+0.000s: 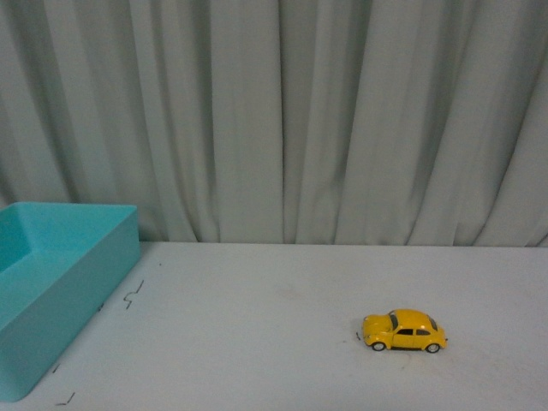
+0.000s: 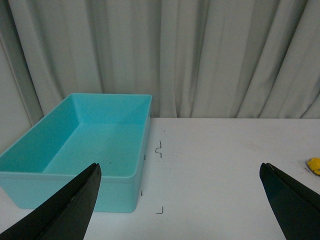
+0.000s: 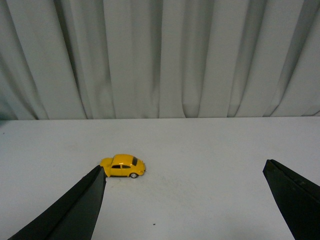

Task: Wind up and store yellow beetle toy

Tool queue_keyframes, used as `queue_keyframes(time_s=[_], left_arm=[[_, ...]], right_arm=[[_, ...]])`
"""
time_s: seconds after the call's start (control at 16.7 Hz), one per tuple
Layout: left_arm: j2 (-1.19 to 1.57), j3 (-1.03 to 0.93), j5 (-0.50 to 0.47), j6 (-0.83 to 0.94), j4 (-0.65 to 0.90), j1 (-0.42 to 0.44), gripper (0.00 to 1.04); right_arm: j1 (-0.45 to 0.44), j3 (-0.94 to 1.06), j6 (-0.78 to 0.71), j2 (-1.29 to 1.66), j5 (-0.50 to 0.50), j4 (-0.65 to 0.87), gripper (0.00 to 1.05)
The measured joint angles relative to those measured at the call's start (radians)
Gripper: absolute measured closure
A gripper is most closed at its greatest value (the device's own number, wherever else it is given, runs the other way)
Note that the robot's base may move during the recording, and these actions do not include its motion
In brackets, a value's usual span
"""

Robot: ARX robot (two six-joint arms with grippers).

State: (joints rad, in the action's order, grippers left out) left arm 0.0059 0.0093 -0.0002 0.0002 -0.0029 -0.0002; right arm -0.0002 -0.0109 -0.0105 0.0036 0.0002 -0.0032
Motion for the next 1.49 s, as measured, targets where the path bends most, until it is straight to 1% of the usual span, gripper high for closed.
queue_keyframes(time_s=[1.49], left_arm=[[0.000, 0.000, 0.000, 0.000, 0.000, 0.000, 0.07]], right_arm=[[0.000, 0.000, 0.000, 0.000, 0.000, 0.000, 0.07]])
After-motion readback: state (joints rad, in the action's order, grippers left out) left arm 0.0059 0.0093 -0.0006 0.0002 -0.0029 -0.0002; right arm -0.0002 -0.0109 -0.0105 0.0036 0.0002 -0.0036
